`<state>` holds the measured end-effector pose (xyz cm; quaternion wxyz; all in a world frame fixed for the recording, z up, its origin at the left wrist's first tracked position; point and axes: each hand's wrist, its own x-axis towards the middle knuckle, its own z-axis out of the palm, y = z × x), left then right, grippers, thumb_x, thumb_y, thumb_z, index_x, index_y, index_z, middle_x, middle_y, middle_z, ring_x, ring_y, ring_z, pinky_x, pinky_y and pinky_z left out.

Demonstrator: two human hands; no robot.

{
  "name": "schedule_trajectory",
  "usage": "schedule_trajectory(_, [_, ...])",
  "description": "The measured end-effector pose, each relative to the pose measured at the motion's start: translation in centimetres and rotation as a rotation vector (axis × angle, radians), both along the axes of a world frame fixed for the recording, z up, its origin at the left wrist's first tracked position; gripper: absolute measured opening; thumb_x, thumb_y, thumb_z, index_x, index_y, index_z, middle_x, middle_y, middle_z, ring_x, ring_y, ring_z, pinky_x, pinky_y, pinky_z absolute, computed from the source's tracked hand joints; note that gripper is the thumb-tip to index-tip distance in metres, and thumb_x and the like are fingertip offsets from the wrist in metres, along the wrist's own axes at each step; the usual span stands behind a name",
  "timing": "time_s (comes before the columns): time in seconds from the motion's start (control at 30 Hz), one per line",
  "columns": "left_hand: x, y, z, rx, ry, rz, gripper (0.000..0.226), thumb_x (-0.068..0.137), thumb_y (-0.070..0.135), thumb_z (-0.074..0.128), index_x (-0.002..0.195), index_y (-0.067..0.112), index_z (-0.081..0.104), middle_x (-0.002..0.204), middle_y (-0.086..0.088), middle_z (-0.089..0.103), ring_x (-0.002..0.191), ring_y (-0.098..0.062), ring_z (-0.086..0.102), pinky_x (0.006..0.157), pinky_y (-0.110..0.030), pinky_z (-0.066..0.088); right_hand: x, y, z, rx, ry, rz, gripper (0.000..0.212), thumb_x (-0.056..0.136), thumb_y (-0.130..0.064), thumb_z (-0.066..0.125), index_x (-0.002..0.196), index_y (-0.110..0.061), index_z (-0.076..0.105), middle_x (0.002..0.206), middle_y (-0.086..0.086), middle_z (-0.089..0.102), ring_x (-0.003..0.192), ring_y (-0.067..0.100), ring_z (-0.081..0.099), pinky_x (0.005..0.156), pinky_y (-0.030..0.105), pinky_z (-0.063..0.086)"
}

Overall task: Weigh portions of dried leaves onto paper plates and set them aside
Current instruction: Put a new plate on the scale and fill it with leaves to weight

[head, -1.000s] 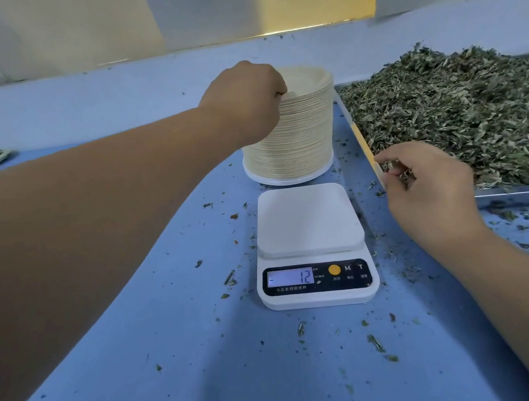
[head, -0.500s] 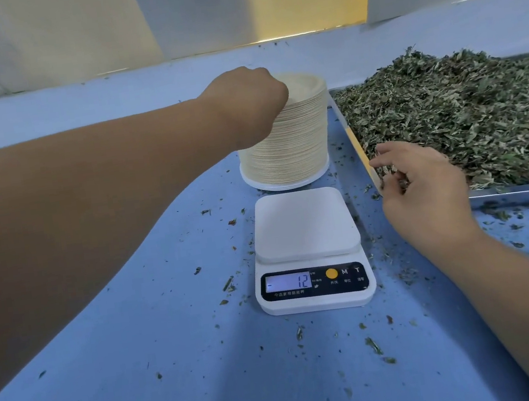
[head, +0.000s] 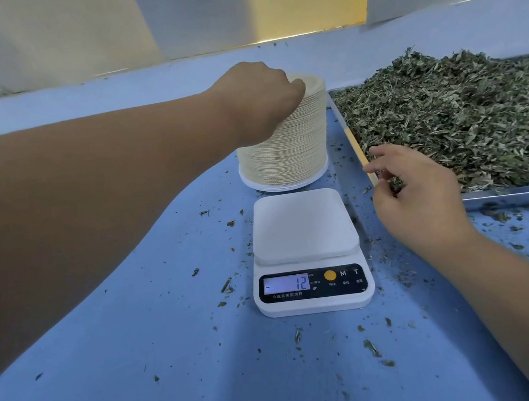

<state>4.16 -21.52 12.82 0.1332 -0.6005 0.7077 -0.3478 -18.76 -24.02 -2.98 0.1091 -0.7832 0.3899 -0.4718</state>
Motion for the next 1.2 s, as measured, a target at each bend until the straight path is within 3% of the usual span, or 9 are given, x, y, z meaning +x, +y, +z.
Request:
schedule_trajectory(0.17, [0.6,0.6,-0.6,-0.242,0.345,0.040,0.030,0.076,-0.002,0.052,0.098,0.011,0.038,0.072,-0.003,0.038,0.057,-0.029,0.038,0.053,-0.035,0.026,0.3,-0.1,-0.2,0.002,0.023,0.003,0.027,0.089,-0.006,0.058,0.106,-0.019,0.073,0.133,-0.010,0.063,0.109,0.015,0.063,0.088,0.042,0.056])
schedule_trajectory(0.33, [1.1,2.2,-2.3,-0.637,1.012,0.055,0.034,0.071,0.006,0.042,0.097,0.015,0.063,0.089,-0.003,0.063,0.085,-0.029,0.056,0.069,-0.039,0.045,0.5,0.2,-0.1,-0.022,0.046,0.003,0.030,0.087,-0.003,0.059,0.109,-0.018,0.073,0.117,-0.007,0.067,0.113,0.020,0.061,0.094,0.043,0.054])
schedule_trajectory(0.43, [0.5,3.3,-4.8,-0.725,1.210,-0.111,0.029,0.087,0.010,0.051,0.097,0.017,0.078,0.106,0.001,0.067,0.102,-0.019,0.061,0.084,-0.033,0.049,0.8,0.7,0.1,-0.063,0.057,0.011,0.035,0.086,-0.002,0.061,0.116,-0.018,0.070,0.106,-0.010,0.059,0.109,0.026,0.061,0.091,0.035,0.049])
schedule_trajectory(0.6, [0.2,6.5,-9.0,-0.830,1.133,-0.275,0.026,0.091,0.003,0.061,0.100,0.017,0.081,0.105,0.005,0.050,0.098,-0.021,0.055,0.082,-0.028,0.046,1.4,1.9,0.5,0.046,-0.109,0.113,0.067,0.092,-0.016,0.063,0.147,-0.032,0.029,0.132,-0.020,0.057,0.108,-0.003,0.058,0.079,0.006,0.042])
schedule_trajectory(0.7, [0.4,8.4,-10.9,-0.809,1.120,-0.350,0.029,0.090,-0.006,0.061,0.103,0.011,0.081,0.099,0.001,0.047,0.088,-0.012,0.049,0.077,-0.021,0.044,1.6,2.6,0.6,0.067,-0.150,0.127,0.076,0.090,-0.026,0.067,0.150,-0.038,0.021,0.130,-0.029,0.057,0.104,-0.014,0.056,0.074,-0.003,0.038])
schedule_trajectory(0.8, [0.6,10.1,-12.5,-0.790,1.140,-0.338,0.032,0.087,-0.009,0.062,0.102,0.011,0.081,0.097,-0.002,0.051,0.084,-0.010,0.048,0.074,-0.015,0.041,1.6,2.9,0.5,0.066,-0.148,0.150,0.068,0.090,-0.030,0.070,0.147,-0.039,0.034,0.116,-0.047,0.055,0.101,-0.019,0.056,0.077,-0.003,0.039])
schedule_trajectory(0.93, [0.9,11.5,-14.5,-0.735,1.305,-0.257,0.033,0.088,-0.010,0.067,0.103,0.016,0.081,0.096,0.002,0.055,0.084,-0.010,0.055,0.071,-0.028,0.051,1.7,2.9,0.4,0.023,-0.170,0.157,0.041,0.090,-0.021,0.073,0.126,-0.037,0.061,0.102,-0.045,0.061,0.094,-0.011,0.062,0.080,0.002,0.044])
schedule_trajectory(1.07, [1.1,11.9,-14.9,-0.652,1.651,-0.146,0.032,0.091,-0.002,0.071,0.102,0.027,0.077,0.102,0.010,0.064,0.093,0.006,0.064,0.081,-0.006,0.047,1.6,2.6,0.0,-0.011,-0.134,0.140,0.034,0.089,-0.013,0.069,0.118,-0.031,0.067,0.098,-0.029,0.067,0.076,0.003,0.062,0.069,0.007,0.047])
schedule_trajectory(1.2, [1.7,12.1,-15.2,-0.611,1.634,-0.105,0.032,0.090,-0.007,0.066,0.105,0.019,0.079,0.108,0.007,0.068,0.099,0.003,0.066,0.083,-0.004,0.046,1.2,2.1,-0.3,-0.089,-0.047,0.137,0.042,0.082,0.013,0.055,0.109,-0.015,0.072,0.088,-0.006,0.072,0.074,0.003,0.064,0.064,0.006,0.044])
